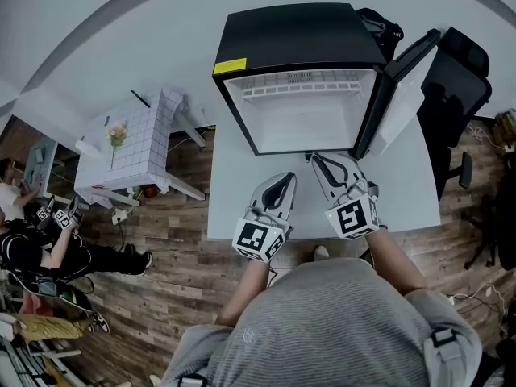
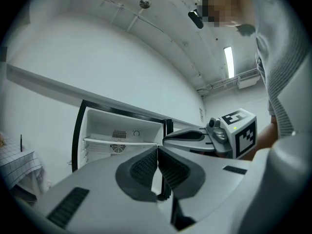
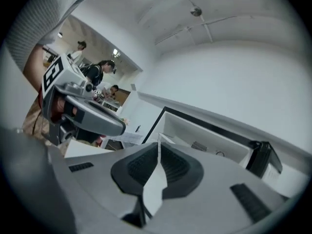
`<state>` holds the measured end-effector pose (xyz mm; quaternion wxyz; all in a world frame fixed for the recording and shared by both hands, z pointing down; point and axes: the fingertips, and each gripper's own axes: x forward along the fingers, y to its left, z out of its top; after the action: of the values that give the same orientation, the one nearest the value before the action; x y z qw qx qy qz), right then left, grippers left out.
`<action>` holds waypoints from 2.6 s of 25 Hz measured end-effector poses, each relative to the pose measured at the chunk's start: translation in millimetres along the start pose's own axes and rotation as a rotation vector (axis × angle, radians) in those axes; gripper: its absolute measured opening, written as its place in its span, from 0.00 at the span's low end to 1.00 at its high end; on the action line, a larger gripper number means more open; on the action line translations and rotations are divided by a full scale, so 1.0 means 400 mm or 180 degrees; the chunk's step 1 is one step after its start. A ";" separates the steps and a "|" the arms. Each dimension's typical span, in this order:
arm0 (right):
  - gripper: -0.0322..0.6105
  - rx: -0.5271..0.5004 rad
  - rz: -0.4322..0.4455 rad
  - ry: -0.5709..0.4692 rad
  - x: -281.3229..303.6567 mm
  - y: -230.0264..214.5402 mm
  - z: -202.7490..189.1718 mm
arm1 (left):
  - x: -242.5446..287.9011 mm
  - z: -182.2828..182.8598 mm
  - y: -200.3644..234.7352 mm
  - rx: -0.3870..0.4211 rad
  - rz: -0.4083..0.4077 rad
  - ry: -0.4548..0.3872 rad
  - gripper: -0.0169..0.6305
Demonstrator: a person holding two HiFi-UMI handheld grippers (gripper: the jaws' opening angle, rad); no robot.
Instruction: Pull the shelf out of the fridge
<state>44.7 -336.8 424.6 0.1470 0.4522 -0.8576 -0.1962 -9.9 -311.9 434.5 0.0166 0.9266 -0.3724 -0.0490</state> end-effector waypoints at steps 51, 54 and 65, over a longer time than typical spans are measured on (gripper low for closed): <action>0.35 -0.3123 -0.0533 0.1289 0.499 -0.188 -0.191 | -0.089 -0.029 0.030 -0.0252 0.0328 -0.0036 0.05; 0.35 -0.3144 -0.0610 0.1257 0.522 -0.199 -0.190 | -0.098 -0.034 0.030 -0.0250 0.0328 -0.0016 0.05; 0.35 -0.3302 -0.0755 0.1496 0.592 -0.257 -0.228 | -0.130 -0.059 0.043 -0.0337 0.0458 0.0066 0.05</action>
<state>27.9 -605.5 474.2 0.5127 0.4454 -0.5372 -0.5002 -56.8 -288.6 463.2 0.0728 0.8958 -0.4347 -0.0577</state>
